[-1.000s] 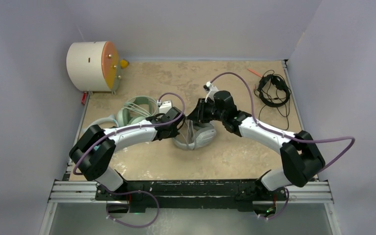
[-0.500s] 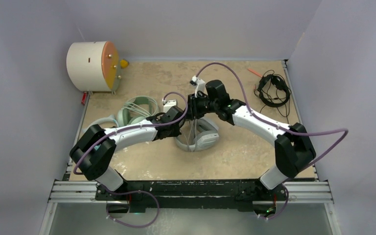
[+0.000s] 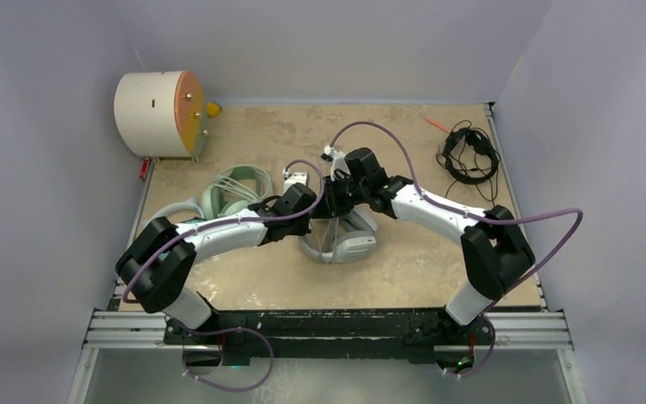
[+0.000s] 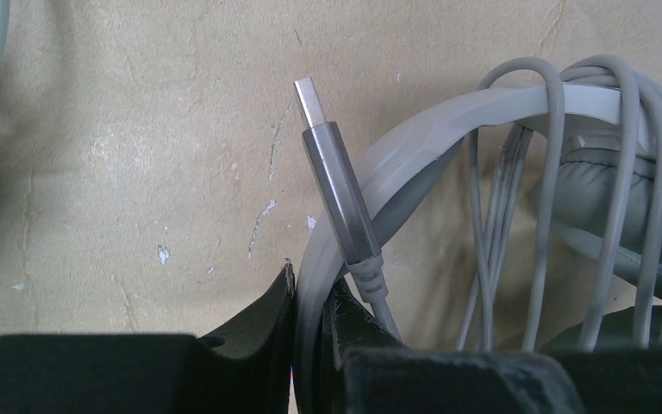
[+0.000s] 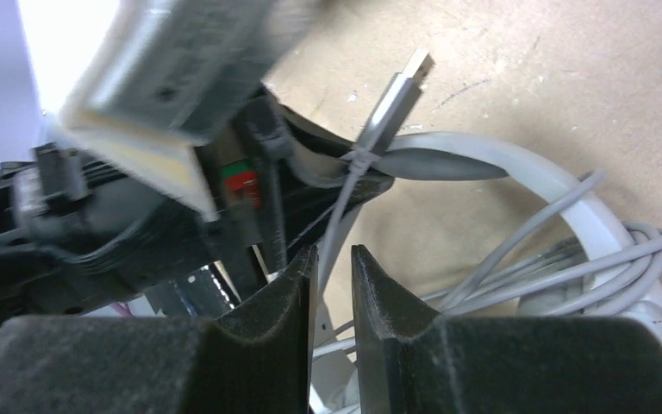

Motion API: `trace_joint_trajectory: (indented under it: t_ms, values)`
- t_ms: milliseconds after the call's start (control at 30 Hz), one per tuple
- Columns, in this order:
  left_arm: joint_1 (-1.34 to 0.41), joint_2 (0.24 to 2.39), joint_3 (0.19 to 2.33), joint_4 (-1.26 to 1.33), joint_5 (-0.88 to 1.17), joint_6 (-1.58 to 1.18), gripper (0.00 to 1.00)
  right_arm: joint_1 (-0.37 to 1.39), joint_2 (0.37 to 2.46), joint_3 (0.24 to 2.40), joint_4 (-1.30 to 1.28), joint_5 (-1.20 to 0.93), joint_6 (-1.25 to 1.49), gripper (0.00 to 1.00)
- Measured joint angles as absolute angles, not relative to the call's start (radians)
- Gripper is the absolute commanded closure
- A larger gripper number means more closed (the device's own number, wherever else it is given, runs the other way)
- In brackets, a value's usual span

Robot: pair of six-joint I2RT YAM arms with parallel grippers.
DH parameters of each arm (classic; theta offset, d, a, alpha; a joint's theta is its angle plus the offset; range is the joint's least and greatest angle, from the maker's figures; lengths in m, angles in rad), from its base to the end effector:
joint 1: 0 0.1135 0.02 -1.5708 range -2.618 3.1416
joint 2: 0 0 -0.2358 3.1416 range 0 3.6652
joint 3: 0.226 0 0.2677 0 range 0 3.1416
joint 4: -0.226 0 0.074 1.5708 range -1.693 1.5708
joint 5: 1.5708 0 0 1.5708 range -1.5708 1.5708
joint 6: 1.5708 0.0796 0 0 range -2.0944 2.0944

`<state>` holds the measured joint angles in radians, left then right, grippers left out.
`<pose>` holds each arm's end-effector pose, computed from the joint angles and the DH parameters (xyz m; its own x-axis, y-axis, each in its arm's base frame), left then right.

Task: Wrap the headphones
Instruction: Wrap the headphones cable around the headphones.

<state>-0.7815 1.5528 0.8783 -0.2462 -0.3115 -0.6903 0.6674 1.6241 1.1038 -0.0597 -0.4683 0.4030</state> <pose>0.2640 -0.2275 0.1140 -0.7788 -0.0811 -0.6220 0.0556 0.9788 -0.1973 0.2998 0.2820 0.1918 -0.7289 -0.1288 -0.6724 -0.6120 0.5628 0.5556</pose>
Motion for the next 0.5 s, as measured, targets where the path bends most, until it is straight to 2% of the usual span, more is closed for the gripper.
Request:
trace_joint_trajectory:
  t_ms: [500]
  values:
    - [-0.781, 1.515, 0.839, -0.202, -0.291, -0.683, 1.0, 0.668, 1.697, 1.104, -0.036, -0.471, 0.464, 0.75]
